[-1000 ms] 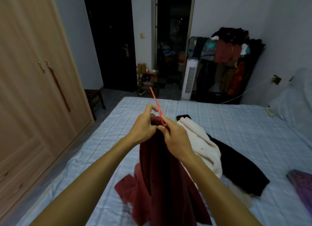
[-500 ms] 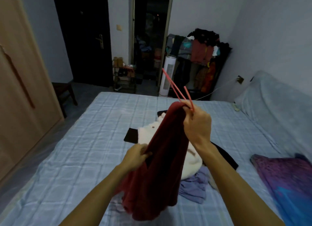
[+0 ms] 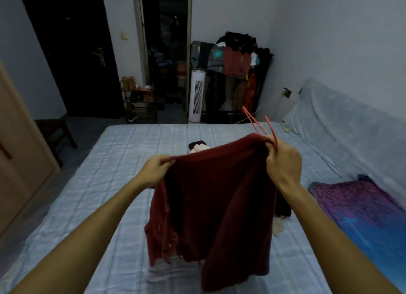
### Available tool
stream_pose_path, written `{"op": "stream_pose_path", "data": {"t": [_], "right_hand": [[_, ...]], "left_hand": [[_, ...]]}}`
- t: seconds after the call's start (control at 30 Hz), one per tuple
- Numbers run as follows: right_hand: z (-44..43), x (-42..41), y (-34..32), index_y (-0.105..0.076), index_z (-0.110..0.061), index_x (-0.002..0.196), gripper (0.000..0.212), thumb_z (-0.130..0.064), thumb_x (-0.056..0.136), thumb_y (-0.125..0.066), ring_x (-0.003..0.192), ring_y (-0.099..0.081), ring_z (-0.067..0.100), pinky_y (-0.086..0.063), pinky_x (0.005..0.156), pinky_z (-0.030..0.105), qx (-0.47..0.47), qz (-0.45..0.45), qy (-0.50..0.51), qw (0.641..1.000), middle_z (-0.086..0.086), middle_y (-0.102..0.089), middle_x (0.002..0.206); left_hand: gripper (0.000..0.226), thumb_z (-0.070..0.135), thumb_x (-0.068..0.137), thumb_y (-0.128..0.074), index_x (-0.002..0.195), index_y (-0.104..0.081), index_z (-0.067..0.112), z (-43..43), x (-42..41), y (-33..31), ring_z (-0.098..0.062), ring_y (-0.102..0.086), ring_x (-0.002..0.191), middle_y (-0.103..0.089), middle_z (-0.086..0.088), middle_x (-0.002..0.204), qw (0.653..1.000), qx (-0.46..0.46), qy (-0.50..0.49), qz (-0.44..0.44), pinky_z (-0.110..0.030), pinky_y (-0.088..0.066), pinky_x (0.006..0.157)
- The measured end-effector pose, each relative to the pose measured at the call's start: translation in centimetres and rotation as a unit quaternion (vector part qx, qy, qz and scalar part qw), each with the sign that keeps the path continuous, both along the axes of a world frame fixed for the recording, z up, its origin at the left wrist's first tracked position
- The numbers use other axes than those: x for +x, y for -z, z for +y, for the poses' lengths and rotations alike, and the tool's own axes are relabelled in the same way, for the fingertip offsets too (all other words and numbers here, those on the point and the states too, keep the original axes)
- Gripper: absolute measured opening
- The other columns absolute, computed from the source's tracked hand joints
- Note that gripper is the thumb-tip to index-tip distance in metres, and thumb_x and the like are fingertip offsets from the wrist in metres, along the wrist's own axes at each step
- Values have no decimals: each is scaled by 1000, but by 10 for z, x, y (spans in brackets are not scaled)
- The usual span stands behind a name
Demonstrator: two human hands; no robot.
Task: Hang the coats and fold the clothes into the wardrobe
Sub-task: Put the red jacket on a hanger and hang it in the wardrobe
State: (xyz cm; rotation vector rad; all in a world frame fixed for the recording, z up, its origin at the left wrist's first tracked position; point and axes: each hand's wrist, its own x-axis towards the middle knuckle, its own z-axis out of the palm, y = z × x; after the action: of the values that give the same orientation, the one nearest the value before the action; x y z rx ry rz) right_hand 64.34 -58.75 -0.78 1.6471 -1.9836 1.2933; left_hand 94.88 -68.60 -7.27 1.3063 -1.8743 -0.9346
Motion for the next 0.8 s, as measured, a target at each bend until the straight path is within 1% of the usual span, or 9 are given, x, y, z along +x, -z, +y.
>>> {"op": "stream_pose_path", "data": {"t": [0.07, 0.13, 0.2, 0.33, 0.37, 0.43, 0.5, 0.67, 0.8], "right_hand": [[1, -7, 10, -68, -13, 110, 22, -13, 93, -54, 78, -63, 35, -37, 63, 31, 29, -10, 8, 999, 15, -70, 89], [4, -11, 24, -68, -10, 110, 22, -14, 94, -54, 84, -64, 35, -43, 68, 34, 60, -34, -2, 998, 16, -71, 93], [8, -8, 34, -66, -9, 114, 24, -15, 96, -52, 90, -66, 32, -47, 74, 35, 54, -71, -34, 995, 11, -71, 101], [13, 5, 43, -62, -2, 116, 27, -8, 96, -44, 90, -68, 32, -53, 79, 46, 37, -39, -121, 991, 9, -67, 117], [15, 8, 43, -63, -5, 114, 26, -7, 96, -45, 90, -69, 26, -53, 79, 47, 51, -73, -144, 986, 4, -68, 114], [17, 12, 42, -63, -15, 113, 23, -10, 98, -46, 85, -69, 10, -56, 75, 42, 83, -161, -191, 965, -9, -69, 102], [22, 14, 40, -63, -22, 107, 22, -11, 98, -46, 80, -69, 3, -58, 70, 37, 91, -201, -218, 951, -14, -69, 97], [34, 2, 34, -66, -23, 94, 25, -6, 96, -47, 73, -71, 12, -57, 61, 33, 126, -297, -257, 911, -1, -73, 88], [34, -2, 40, -68, -17, 93, 23, -4, 95, -49, 70, -70, 11, -55, 58, 25, 183, -264, -267, 908, -3, -73, 81]], "left_hand": [[25, 21, 98, -48, 91, -71, 12, -1, -15, -10, -13, -62, 75, -70, -4, 85, 996, 16, -24, 82, -29, -49, 71], [26, 23, 98, -48, 87, -70, 16, 0, -29, -21, -16, -60, 78, -67, -7, 87, 987, 24, -65, 146, -32, -47, 74], [25, 20, 98, -48, 85, -69, 22, 1, -43, -31, -15, -62, 79, -68, -3, 87, 983, 25, -75, 169, -29, -49, 76], [23, 16, 95, -50, 89, -72, 23, -2, -68, -31, -15, -67, 87, -72, 2, 89, 992, 5, -74, 99, -29, -53, 80], [22, 17, 94, -51, 91, -72, 22, -4, -71, -29, -17, -67, 88, -72, 1, 89, 993, 1, -88, 77, -31, -54, 80], [21, 18, 93, -51, 96, -72, 20, -7, -74, -30, -22, -66, 93, -72, -4, 95, 992, -14, -125, 21, -35, -53, 84], [23, 17, 94, -51, 104, -72, 18, -10, -73, -35, -24, -63, 99, -71, -6, 102, 987, -24, -152, -38, -33, -50, 86], [25, 16, 96, -49, 109, -70, 15, -13, -61, -42, -20, -61, 91, -69, -7, 102, 982, -4, -178, -63, -30, -45, 74], [25, 15, 95, -49, 106, -71, 18, -11, -58, -43, -19, -63, 89, -70, -4, 97, 983, -21, -168, -72, -29, -47, 74]]}}
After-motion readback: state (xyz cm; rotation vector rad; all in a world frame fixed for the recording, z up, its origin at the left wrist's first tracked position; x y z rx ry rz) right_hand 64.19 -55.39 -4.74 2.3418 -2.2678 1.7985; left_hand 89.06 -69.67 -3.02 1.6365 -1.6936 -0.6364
